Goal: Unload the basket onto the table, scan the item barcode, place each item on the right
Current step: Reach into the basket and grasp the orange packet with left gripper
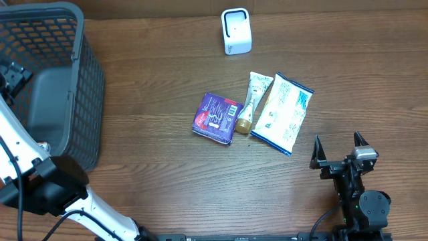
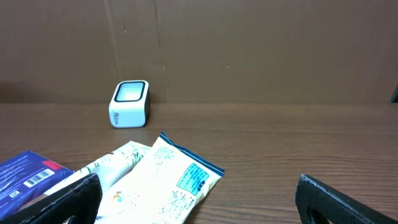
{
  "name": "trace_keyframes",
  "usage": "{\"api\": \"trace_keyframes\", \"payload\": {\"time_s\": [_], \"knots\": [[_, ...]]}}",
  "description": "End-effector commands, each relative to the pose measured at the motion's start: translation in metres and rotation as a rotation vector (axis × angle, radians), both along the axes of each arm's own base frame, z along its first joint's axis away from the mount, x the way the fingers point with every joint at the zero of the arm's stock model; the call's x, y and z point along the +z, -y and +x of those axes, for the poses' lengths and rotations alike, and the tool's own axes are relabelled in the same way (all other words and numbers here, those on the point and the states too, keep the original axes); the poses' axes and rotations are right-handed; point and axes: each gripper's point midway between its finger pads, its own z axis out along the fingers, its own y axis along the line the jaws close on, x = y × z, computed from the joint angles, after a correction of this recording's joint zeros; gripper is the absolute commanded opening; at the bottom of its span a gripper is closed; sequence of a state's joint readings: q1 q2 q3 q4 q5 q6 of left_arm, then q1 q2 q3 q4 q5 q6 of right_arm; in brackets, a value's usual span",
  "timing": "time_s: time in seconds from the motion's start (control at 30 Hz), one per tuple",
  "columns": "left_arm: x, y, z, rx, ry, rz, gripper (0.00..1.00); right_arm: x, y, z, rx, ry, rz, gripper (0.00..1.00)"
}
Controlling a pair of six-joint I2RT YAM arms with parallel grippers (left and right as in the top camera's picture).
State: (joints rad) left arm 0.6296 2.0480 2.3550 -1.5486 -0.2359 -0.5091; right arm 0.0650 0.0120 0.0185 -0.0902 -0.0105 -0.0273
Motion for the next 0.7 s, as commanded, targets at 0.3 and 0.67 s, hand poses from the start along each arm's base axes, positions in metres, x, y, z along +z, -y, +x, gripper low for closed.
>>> {"api": "trace_keyframes", "payload": {"time_s": [0.3, 0.67], "knots": [[-0.095, -0.02, -0.027, 0.167, -0.198, 0.039, 1.0, -0.001, 0.003, 0.0, -0.016, 0.006, -0.007, 1.0], [-0.147, -0.037, -0.046, 0.251, -0.22, 0.069, 1.0, -0.001, 0.003, 0.0, -0.016, 0.005, -0.007, 1.0]]}}
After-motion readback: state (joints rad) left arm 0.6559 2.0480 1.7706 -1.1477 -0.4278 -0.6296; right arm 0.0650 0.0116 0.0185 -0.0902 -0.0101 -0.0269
